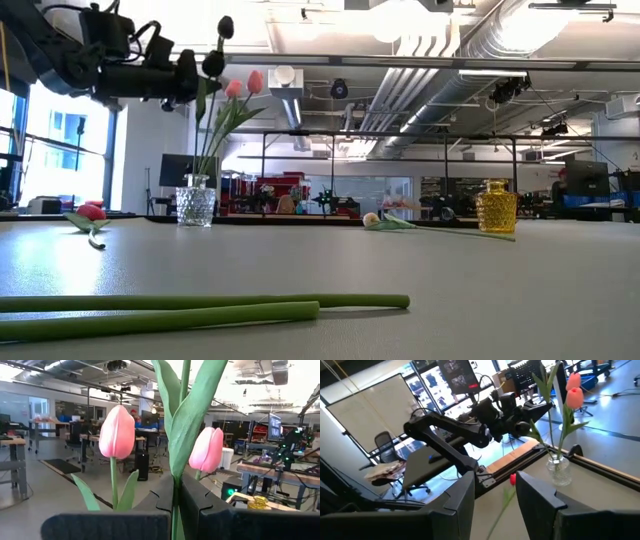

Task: Sort flowers into vase by color
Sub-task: Put the black flower into the transparent vase

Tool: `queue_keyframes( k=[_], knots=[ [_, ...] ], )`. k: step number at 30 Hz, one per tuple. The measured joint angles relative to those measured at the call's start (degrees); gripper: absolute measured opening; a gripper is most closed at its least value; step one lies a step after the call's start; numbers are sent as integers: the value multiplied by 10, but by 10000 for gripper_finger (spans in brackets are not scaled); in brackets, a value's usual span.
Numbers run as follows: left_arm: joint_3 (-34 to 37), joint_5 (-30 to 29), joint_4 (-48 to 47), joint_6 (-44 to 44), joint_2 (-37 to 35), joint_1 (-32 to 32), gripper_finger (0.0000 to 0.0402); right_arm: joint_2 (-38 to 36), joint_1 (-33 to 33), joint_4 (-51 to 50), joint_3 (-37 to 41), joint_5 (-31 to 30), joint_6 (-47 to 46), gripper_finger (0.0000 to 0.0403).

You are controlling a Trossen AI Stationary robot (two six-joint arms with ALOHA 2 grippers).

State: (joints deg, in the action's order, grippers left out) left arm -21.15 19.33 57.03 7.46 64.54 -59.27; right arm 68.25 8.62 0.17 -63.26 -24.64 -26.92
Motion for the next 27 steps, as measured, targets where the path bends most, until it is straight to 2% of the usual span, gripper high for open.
queue_keyframes(
  k=[9, 13, 15, 18, 22, 27],
  knots=[
    [61, -8, 26, 6, 16, 0, 0, 0, 0, -26, 0, -25, 3, 132],
    [74, -31, 29, 6, 15, 0, 0, 0, 0, -57, 0, -65, -10, 133],
    [74, -39, 24, 9, 15, 0, 0, 0, -4, -98, 0, -93, -33, 135],
    [74, -99, 23, 20, 15, 1, 5, 0, -26, -183, 0, -109, -126, 140],
    [74, -140, 21, 73, 11, -1, 37, 0, -56, -285, 0, -92, -232, 150],
    [73, -137, -8, 75, 10, 10, 94, 0, -77, -330, 0, -64, -251, 163]
  ],
)
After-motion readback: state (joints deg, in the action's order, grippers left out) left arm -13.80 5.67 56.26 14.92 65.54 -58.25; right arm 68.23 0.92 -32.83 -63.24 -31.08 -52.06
